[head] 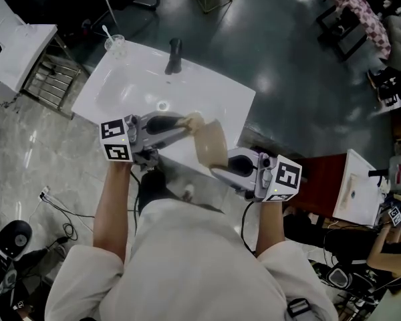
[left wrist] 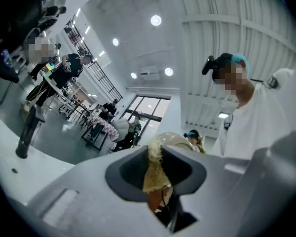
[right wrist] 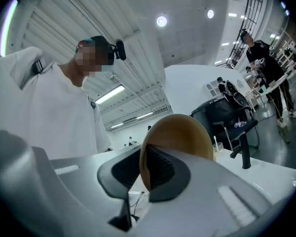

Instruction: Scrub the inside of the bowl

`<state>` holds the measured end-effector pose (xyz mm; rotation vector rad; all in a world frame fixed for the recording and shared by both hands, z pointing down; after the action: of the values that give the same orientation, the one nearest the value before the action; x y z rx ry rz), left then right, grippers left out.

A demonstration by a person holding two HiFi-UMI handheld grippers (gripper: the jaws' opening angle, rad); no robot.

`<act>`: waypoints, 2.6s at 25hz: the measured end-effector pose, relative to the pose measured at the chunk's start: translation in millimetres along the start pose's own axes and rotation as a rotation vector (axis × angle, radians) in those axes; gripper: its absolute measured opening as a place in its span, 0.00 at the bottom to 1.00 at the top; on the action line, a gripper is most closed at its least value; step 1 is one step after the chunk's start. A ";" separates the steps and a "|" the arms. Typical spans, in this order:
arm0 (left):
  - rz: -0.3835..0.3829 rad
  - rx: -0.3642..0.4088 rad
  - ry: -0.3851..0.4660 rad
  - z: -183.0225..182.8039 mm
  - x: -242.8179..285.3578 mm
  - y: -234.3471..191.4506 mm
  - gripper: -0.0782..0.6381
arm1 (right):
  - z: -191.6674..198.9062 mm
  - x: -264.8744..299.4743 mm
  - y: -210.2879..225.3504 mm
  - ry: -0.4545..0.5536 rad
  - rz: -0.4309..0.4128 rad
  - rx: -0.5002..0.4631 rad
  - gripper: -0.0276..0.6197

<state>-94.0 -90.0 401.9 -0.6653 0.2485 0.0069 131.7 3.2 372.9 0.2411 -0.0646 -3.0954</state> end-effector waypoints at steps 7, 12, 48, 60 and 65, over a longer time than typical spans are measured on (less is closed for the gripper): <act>-0.003 -0.029 -0.029 25.1 -0.8 1.9 0.22 | -3.4 -1.0 21.6 0.116 0.184 0.041 0.06; 0.030 -0.043 0.002 33.9 2.5 13.5 0.22 | 0.8 2.7 29.2 0.100 0.290 0.055 0.06; -0.015 0.106 0.074 -11.3 15.2 18.1 0.22 | 8.0 -1.2 -5.2 -0.107 0.034 -0.026 0.09; -0.039 -0.007 0.056 18.4 3.9 2.8 0.22 | -7.5 -5.7 0.1 0.013 0.039 -0.031 0.07; -0.008 -0.027 0.036 34.0 7.1 5.3 0.22 | -9.4 -9.1 15.9 0.070 0.165 -0.020 0.06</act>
<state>-79.8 -65.6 422.8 -0.6940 0.2804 -0.0091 142.6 -12.6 365.7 0.3250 -0.0486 -2.9200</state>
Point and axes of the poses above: the fingertips, and each gripper's own axes: x forward along the fingers, y to its right, z out of its underside, the point moved 9 cm from there along -x, backward along the fingers, and after that the axes turned 13 degrees about -x, right-handed, at the moved point
